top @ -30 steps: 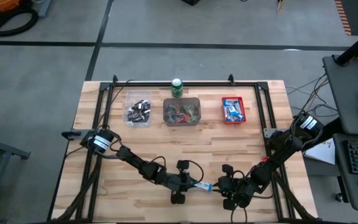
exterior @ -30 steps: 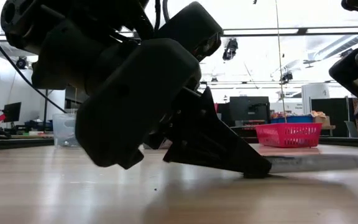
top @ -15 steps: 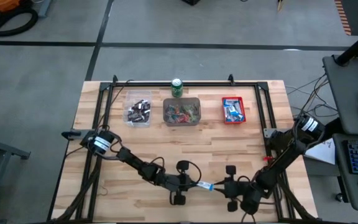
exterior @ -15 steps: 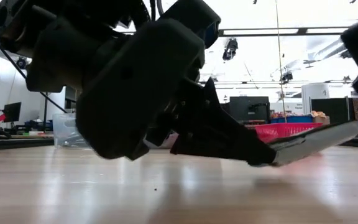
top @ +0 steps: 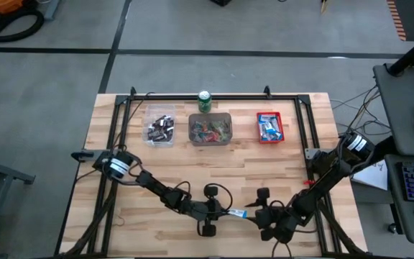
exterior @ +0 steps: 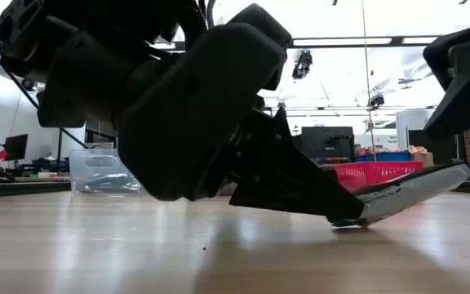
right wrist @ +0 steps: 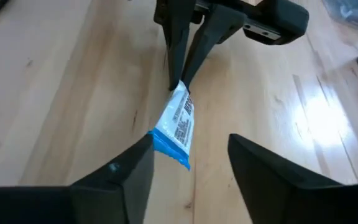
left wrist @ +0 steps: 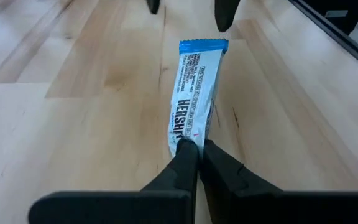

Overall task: Organize candy in baskets
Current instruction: Put the white chocolate bar into the red bin

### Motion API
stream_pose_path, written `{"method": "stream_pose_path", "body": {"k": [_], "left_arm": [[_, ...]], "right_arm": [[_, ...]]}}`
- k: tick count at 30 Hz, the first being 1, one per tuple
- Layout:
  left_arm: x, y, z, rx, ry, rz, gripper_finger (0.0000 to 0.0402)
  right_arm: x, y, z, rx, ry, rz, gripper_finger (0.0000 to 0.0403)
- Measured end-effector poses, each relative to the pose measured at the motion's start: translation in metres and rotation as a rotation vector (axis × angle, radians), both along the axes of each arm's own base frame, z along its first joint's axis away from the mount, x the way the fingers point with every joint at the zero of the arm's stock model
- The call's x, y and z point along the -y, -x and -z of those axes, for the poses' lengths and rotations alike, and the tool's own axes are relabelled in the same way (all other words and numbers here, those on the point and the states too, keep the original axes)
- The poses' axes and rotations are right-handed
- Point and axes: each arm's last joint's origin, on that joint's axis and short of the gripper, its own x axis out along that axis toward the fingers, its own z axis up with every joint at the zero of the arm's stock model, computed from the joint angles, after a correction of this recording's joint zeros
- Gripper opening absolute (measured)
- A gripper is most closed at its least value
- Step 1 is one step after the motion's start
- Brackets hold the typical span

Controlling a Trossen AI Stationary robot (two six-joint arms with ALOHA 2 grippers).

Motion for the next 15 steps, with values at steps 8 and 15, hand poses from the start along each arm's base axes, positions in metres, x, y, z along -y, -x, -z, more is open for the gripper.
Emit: {"method": "stream_pose_path", "body": {"k": [8, 15], "left_arm": [[-0.001, -0.002, 0.003, 0.017, 0.025, -0.014, 0.0], [-0.004, -0.004, 0.003, 0.025, 0.042, -0.042, 0.0]], "right_arm": [[0.007, -0.007, 0.002, -0.045, 0.027, -0.044, 0.0227], [0.012, -0.011, 0.003, -0.08, 0.004, -0.063, 0.021]]}}
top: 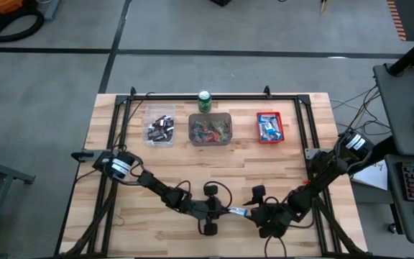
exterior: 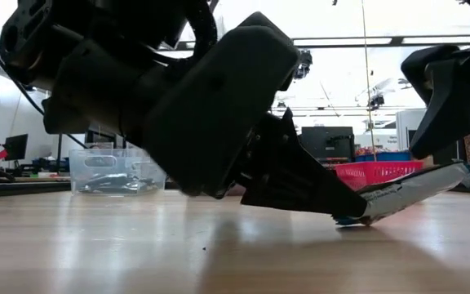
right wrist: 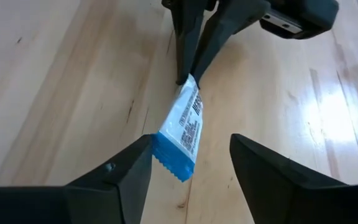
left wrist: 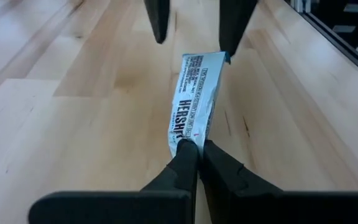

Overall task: Organize candy in baskets
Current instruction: Put the white chocolate bar into the red bin

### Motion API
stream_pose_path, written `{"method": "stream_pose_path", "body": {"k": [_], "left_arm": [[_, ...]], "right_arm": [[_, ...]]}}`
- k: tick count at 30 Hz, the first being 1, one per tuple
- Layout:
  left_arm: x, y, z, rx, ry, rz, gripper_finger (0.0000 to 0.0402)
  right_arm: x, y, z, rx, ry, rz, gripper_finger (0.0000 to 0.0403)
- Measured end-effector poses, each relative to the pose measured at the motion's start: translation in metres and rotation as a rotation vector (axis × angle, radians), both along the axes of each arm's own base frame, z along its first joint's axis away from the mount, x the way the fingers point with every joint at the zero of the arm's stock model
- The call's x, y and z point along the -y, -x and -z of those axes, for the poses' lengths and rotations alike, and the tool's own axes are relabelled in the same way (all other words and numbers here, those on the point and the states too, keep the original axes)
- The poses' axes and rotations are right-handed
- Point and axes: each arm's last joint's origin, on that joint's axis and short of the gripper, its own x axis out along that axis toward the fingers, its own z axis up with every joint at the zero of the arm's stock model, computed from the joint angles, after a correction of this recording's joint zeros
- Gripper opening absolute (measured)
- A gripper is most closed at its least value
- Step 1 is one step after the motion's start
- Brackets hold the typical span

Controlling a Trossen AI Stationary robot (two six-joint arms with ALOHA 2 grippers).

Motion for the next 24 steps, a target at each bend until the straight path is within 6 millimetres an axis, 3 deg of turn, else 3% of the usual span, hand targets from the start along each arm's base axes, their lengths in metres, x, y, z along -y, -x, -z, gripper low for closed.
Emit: {"method": "stream_pose_path", "body": {"k": [13, 20, 24], "left_arm": [[-0.006, -0.004, -0.003, 0.023, 0.071, -0.043, 0.0], [-0.005, -0.005, -0.005, 0.046, 0.081, -0.041, 0.0], [-0.005, -0.005, -0.005, 0.048, 0.083, -0.039, 0.0]], "right_arm": [[0.01, -0.008, 0.001, -0.015, 0.04, -0.011, 0.0172], [0.016, -0.013, 0.002, -0.053, 0.026, -0.046, 0.0119], [0.015, -0.013, 0.002, -0.054, 0.028, -0.058, 0.0066]]}}
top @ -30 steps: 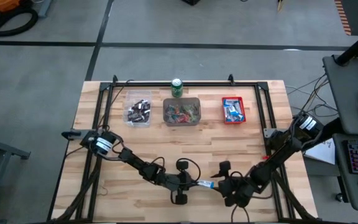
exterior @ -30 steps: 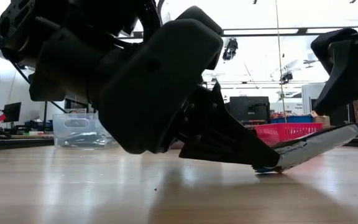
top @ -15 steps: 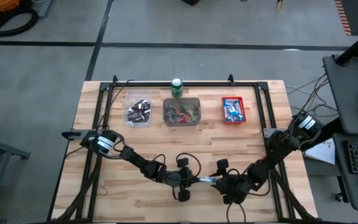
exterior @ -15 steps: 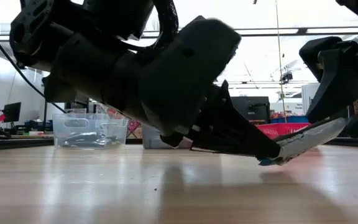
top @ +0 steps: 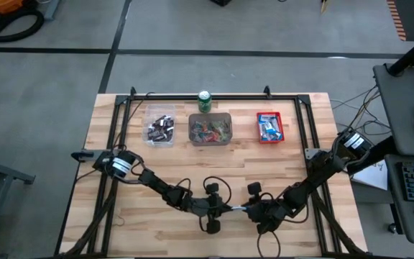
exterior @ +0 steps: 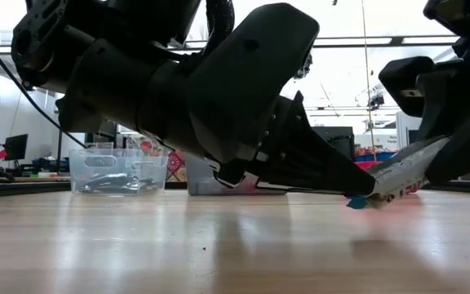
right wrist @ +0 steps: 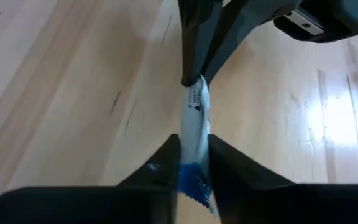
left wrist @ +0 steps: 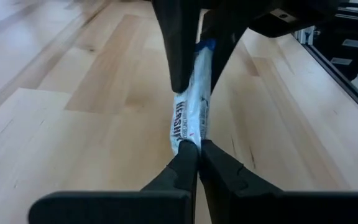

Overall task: Organize candy in baskets
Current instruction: Put the white chocolate bar into the red bin

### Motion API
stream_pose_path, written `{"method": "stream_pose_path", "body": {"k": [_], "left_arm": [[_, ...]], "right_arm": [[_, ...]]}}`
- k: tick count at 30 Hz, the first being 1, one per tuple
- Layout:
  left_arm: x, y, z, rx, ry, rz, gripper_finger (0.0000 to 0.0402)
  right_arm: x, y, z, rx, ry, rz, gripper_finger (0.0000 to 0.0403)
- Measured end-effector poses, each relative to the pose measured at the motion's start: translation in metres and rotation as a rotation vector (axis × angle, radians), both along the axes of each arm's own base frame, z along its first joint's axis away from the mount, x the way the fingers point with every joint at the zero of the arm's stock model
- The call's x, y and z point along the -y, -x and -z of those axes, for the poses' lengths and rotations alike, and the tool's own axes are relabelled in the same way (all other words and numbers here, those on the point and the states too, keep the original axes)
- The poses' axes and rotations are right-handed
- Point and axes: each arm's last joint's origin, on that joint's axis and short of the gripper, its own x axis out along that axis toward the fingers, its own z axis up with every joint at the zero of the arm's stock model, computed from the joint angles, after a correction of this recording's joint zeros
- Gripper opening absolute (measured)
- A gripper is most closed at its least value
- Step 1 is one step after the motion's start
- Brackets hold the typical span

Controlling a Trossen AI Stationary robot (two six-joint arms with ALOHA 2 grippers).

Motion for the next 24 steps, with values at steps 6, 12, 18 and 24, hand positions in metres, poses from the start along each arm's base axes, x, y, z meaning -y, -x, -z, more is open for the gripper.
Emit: {"method": "stream_pose_path", "body": {"k": [6, 12, 18, 24], "left_arm": [[0.001, -0.002, -0.003, 0.007, 0.006, 0.0, 0.0001], [0.0, 0.001, -0.025, -0.008, -0.072, 0.027, 0.0043], [-0.01, 0.019, -0.062, -0.161, -0.218, -0.019, 0.0086], [-0.025, 0.049, -0.117, -0.241, -0.441, -0.109, 0.0097]], "right_arm": [[0.0, 0.0, -0.004, 0.003, -0.011, -0.004, 0.0024], [0.008, 0.004, -0.024, 0.012, -0.027, 0.02, 0.0024], [0.045, 0.013, -0.066, -0.035, 0.039, 0.196, 0.0024], [0.126, 0.017, -0.114, -0.054, 0.078, 0.577, 0.0024]]}}
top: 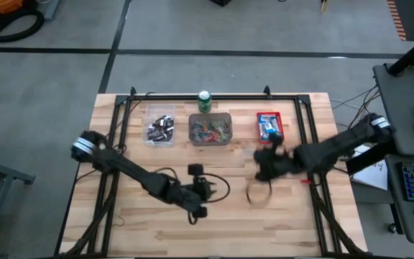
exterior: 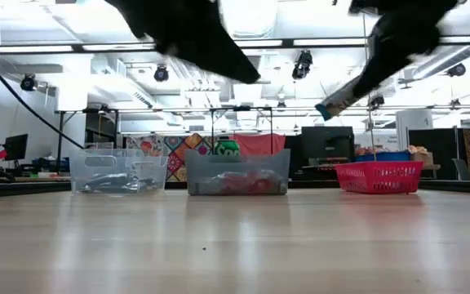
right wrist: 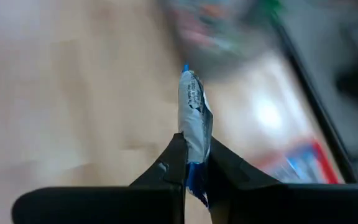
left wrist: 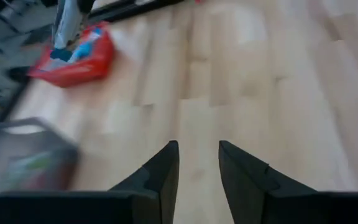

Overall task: Organize candy in baskets
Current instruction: Put the white chocolate bar into the red bin, then return to Home Position

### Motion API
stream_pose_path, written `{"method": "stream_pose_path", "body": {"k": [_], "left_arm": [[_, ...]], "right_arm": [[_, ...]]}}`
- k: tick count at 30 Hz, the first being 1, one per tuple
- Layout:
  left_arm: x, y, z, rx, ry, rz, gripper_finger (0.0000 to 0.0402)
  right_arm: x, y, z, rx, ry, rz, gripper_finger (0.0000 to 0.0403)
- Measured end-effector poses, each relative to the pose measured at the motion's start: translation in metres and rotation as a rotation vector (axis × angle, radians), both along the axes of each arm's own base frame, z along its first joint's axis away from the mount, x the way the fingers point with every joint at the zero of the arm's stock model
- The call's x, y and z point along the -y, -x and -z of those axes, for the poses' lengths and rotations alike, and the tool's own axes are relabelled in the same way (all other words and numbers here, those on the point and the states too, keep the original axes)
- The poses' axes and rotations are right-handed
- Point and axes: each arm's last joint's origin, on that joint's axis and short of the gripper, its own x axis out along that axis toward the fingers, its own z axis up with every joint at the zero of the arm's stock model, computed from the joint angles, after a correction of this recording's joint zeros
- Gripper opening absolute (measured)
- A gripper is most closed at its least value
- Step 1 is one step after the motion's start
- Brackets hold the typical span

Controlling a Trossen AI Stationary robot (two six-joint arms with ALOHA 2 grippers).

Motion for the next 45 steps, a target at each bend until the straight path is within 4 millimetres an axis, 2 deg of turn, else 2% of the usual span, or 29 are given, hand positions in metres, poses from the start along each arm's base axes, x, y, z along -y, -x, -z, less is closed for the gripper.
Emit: {"method": "stream_pose_path", "body": {"k": [3, 6, 9, 13, 17, 20, 25, 30, 33, 36, 41, 45], "left_arm": [[-0.007, 0.017, -0.024, -0.033, -0.067, -0.007, 0.0097], [-0.015, 0.035, -0.039, -0.07, -0.109, -0.006, 0.0097], [-0.025, 0.054, -0.048, -0.065, -0.116, -0.002, 0.0097], [-0.036, 0.08, -0.058, 0.009, -0.069, -0.009, 0.0097], [-0.047, 0.108, -0.063, 0.108, -0.017, 0.0, 0.0097], [-0.054, 0.13, -0.06, 0.173, 0.038, 0.001, 0.0094], [-0.059, 0.169, -0.038, 0.187, 0.137, 0.024, 0.0077], [-0.064, 0.201, -0.015, 0.233, 0.252, 0.05, 0.0055], [-0.07, 0.213, -0.008, 0.278, 0.297, 0.067, 0.0037], [-0.076, 0.222, 0.0, 0.312, 0.317, 0.074, 0.0019], [-0.083, 0.23, 0.01, 0.463, 0.342, 0.113, 0.0002], [-0.088, 0.233, 0.014, 0.591, 0.329, 0.144, 0.0001]], "right_arm": [[0.053, 0.005, -0.011, 0.015, -0.08, 0.276, 0.0024], [0.103, 0.015, -0.013, 0.019, -0.155, 0.51, 0.0024], [0.147, 0.026, -0.007, 0.001, -0.296, 0.613, 0.0033], [0.186, 0.037, 0.001, -0.003, -0.417, 0.682, 0.0063], [0.205, 0.043, 0.01, -0.057, -0.4, 0.716, 0.0097], [0.208, 0.042, 0.014, -0.076, -0.395, 0.704, 0.012], [0.202, 0.036, 0.008, -0.028, -0.376, 0.614, 0.0146], [0.179, 0.027, 0.002, 0.147, -0.333, 0.327, 0.0147], [0.161, 0.026, 0.001, 0.272, -0.31, 0.122, 0.0138], [0.142, 0.032, 0.007, 0.369, -0.287, -0.014, 0.0127], [0.117, 0.049, 0.023, 0.513, -0.27, -0.155, 0.0109], [0.107, 0.062, 0.034, 0.592, -0.253, -0.201, 0.0096]]}}
